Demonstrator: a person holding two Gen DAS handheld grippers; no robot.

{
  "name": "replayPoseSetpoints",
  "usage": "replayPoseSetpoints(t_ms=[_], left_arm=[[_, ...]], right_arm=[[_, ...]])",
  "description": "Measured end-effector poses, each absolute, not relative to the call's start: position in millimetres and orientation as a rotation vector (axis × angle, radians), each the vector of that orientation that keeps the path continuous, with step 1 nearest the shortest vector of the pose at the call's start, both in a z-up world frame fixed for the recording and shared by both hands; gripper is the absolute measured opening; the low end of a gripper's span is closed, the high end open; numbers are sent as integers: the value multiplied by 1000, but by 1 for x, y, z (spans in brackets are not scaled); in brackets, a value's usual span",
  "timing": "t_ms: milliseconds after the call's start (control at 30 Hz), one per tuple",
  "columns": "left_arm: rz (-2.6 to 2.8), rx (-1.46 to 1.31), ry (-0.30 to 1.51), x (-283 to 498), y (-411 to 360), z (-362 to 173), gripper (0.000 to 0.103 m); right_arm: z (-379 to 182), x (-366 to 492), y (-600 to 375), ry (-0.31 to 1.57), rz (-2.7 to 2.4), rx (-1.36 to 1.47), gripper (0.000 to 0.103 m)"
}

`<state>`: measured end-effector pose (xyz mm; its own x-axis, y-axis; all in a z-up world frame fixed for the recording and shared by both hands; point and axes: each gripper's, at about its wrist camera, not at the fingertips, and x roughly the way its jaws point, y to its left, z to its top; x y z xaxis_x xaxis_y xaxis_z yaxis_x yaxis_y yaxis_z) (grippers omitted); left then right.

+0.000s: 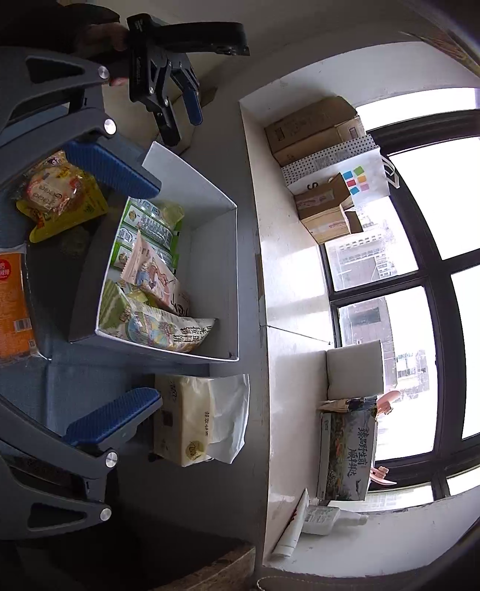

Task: Organize snacks
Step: 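Drop the chip bag and jelly cup into the white box, open both tools, then grasp the round biscuit pack with the right tool while the left tool grasps another biscuit pack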

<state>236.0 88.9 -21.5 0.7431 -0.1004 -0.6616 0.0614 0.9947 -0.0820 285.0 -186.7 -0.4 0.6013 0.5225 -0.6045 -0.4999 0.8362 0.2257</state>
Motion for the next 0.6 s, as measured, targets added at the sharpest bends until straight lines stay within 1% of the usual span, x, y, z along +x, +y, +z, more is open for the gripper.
replayPoseSetpoints(t_ms=[200, 333, 467, 600], left_arm=[[-59, -58, 686, 175, 79, -22, 103], [-55, -91, 705, 141, 81, -38, 103], [-43, -155, 741, 116, 90, -59, 103], [-3, -204, 756, 91, 105, -73, 103]], right_arm=[[-26, 218, -207, 707, 591, 34, 103], [-57, 186, -205, 782, 628, 49, 103], [-82, 165, -177, 844, 679, -19, 103], [-103, 163, -135, 929, 724, -49, 103]])
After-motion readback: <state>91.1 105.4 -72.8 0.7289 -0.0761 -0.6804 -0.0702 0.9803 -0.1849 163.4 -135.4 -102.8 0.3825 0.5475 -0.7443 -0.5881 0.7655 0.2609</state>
